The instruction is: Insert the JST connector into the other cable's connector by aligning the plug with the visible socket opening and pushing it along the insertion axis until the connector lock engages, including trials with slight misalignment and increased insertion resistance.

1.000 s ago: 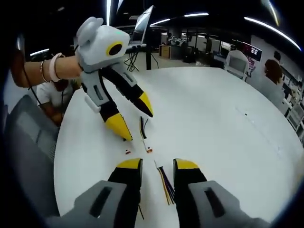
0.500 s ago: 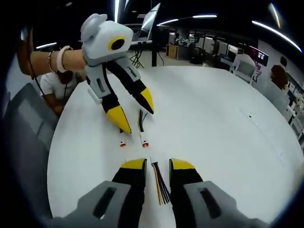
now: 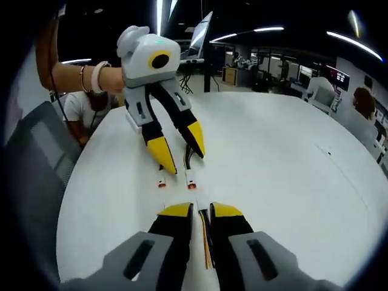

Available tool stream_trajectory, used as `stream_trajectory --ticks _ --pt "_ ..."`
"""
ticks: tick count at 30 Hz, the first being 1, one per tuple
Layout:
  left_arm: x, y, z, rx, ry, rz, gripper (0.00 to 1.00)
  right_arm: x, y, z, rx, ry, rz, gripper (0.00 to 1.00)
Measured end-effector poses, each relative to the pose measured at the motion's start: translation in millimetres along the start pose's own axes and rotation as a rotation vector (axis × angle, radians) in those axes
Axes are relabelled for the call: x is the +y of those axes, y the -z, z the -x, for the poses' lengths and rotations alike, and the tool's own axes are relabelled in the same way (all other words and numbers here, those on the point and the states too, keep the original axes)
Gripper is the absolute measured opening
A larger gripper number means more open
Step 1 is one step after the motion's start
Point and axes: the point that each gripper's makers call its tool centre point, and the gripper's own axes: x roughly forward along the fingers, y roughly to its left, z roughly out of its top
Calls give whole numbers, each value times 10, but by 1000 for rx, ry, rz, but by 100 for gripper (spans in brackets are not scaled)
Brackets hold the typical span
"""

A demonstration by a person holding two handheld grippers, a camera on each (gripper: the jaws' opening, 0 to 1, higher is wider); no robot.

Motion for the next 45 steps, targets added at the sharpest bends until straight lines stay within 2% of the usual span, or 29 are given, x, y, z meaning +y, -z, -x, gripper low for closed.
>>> stream_trajectory --ticks 4,7,11,15,17,25,29,32,36,39,45 --pt "-11 -10 -16 -40 34 -13 16 7 -25 -9 -48 -14 1 8" --pt "-28 -25 -29 -76 66 -18 14 50 -41 -21 -72 -38 39 9" --pt "-17 -33 -26 -105 85 -27 13 54 -35 -45 -80 -44 51 8" --pt "-86 -113 -41 -156 128 -44 11 36 -48 -68 -96 -41 33 7" --pt "-112 -132 -47 -184 160 -25 10 28 -41 -73 -91 -38 34 7" --pt "-123 -45 -76 -169 183 -43 9 25 -50 -68 -101 -43 32 7" --pt "-126 -47 -83 -177 189 -32 8 45 17 -80 -69 -54 49 6" --pt "-91 -22 -91 -167 180 -35 8 59 21 -82 -74 -60 42 6" --pt "-109 12 -99 -165 199 -25 6 34 40 -91 -65 -45 51 6" --pt "-114 58 -113 -146 201 -36 6 28 17 -90 -84 -48 33 5" --pt "-108 35 -113 -160 204 -42 4 1 23 -92 -98 -49 17 5"
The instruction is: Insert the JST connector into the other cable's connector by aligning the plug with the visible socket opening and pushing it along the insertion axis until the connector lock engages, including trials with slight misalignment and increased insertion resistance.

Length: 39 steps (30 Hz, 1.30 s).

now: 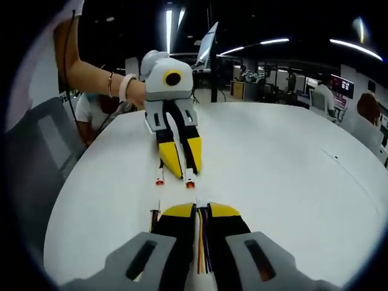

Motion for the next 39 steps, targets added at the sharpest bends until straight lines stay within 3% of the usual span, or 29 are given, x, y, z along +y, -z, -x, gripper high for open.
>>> stream_trajectory --ticks 10,20,23,39 --pt "-55 8 -19 -6 34 -35 0 -12 13 6 -22 -11 -10 5" --pt "-19 3 -24 -7 25 -26 0 -40 4 0 -15 -21 -8 4" --pt "-24 0 -27 -7 27 -20 0 -61 -53 22 -44 -22 -45 4" --pt "-26 -179 118 1 14 -16 0 -82 -269 188 -32 -33 27 4"
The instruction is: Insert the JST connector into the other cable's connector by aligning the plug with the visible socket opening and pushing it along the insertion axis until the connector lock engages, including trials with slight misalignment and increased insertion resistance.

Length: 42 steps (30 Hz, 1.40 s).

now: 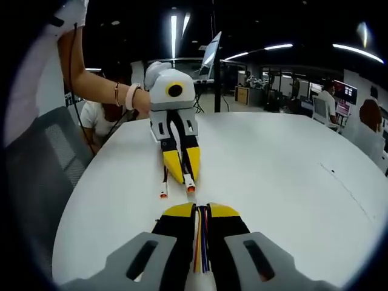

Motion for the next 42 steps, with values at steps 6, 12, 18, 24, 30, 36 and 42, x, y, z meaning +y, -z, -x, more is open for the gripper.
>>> stream_trajectory --ticks 6,12,18,24,30,36,42 --pt "-18 -54 67 15 -9 -16 0 23 -75 50 -5 9 11 4" --pt "-16 -79 148 41 -31 -25 0 99 -179 124 -29 3 -6 4" --pt "-48 -135 190 52 -45 -47 0 194 -279 180 -33 9 13 4" --pt "-93 -210 186 56 -33 -70 0 261 -331 184 -40 -5 21 4" --pt "-93 -234 149 63 -12 -96 0 300 -355 180 -37 -21 36 4" --pt "-137 -302 122 58 -2 -114 0 338 -355 187 -28 -31 38 4" --pt "-162 -339 118 61 -7 -121 0 356 -344 190 -21 -33 37 4"
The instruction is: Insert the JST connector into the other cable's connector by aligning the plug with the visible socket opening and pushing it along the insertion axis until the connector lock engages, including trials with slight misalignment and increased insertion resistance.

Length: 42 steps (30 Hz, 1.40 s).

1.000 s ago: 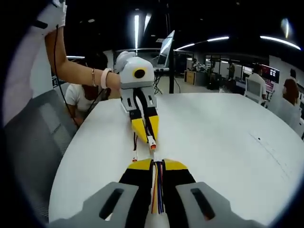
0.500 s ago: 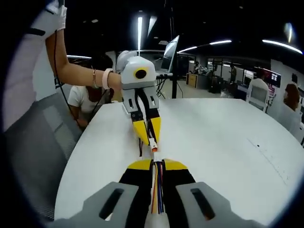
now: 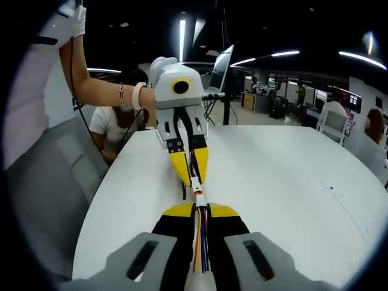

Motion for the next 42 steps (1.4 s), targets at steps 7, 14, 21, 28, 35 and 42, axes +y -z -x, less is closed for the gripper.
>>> stream_trajectory --ticks 7,14,21,28,35,42 --pt "-84 -70 -43 -4 24 -4 0 35 10 -24 2 -12 -10 4" --pt "-88 -84 -89 -2 26 -7 0 46 14 -40 3 -12 -9 4" --pt "-99 -97 -116 2 35 -14 0 27 46 -38 7 -12 -14 4" --pt "-110 -106 -127 7 49 -31 0 32 55 -25 18 -25 -1 4" --pt "-105 -112 -138 20 60 -67 0 30 55 -13 29 -40 17 4" --pt "-117 -105 -142 29 72 -103 0 42 69 -10 30 -49 24 3"
